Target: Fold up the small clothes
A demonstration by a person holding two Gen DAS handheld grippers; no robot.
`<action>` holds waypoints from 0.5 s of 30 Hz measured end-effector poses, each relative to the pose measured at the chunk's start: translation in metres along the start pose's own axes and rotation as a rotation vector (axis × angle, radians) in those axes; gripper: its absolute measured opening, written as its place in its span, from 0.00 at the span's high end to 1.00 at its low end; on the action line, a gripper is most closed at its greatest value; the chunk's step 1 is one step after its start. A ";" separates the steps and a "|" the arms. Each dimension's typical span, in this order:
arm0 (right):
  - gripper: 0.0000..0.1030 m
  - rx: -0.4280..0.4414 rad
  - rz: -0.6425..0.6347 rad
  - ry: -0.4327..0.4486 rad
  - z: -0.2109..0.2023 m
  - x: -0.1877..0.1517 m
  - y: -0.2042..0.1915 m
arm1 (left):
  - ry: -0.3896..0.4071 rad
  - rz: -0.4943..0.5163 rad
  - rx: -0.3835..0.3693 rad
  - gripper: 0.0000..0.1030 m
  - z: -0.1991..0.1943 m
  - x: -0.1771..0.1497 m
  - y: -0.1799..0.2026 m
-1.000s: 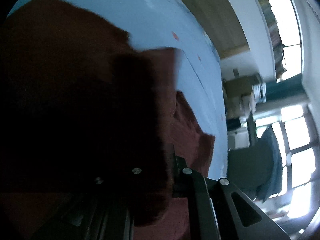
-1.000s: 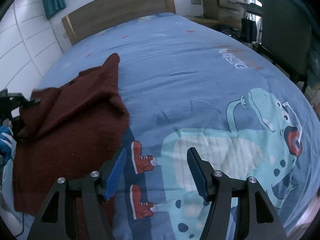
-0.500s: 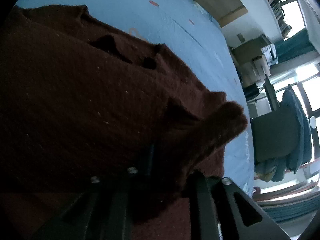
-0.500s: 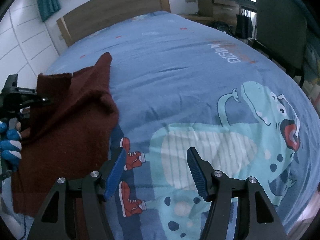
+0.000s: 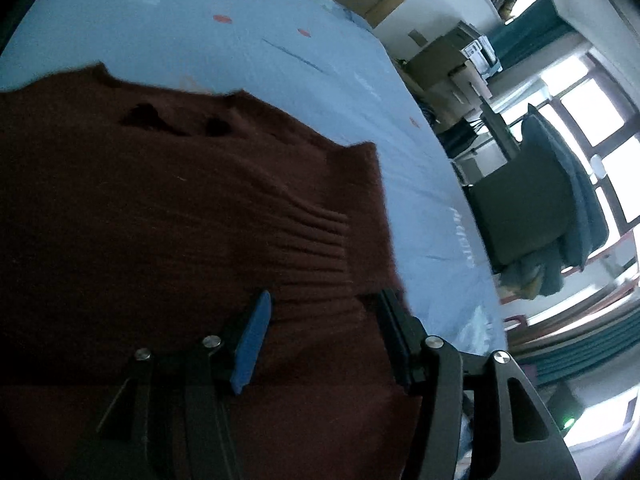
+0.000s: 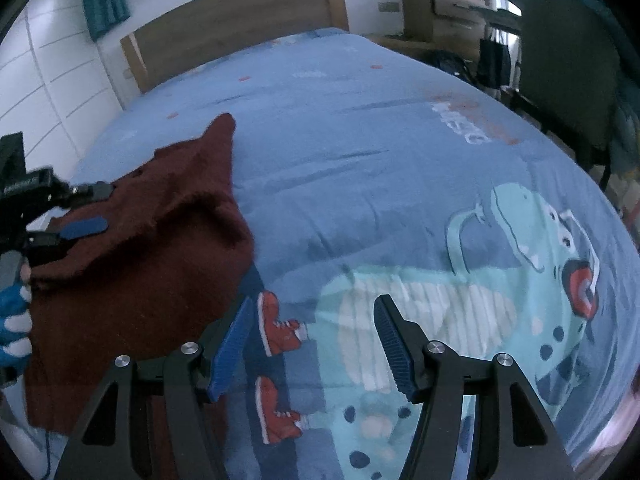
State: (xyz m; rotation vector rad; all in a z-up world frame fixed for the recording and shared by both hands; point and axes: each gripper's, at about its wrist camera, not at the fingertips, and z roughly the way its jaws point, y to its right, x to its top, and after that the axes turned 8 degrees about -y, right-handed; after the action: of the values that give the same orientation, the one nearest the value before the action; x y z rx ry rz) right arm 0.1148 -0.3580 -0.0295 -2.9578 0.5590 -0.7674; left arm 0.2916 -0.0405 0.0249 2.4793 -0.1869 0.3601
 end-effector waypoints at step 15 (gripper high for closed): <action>0.37 0.142 -0.244 -0.003 0.031 0.045 -0.127 | 0.190 -0.154 0.408 0.52 -0.059 -0.005 -0.133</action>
State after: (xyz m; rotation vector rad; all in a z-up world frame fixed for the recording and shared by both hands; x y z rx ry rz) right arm 0.2086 -0.2569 -0.0202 -2.9249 0.1363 -0.7834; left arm 0.3033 0.1015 -0.0061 2.8126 0.1726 0.6148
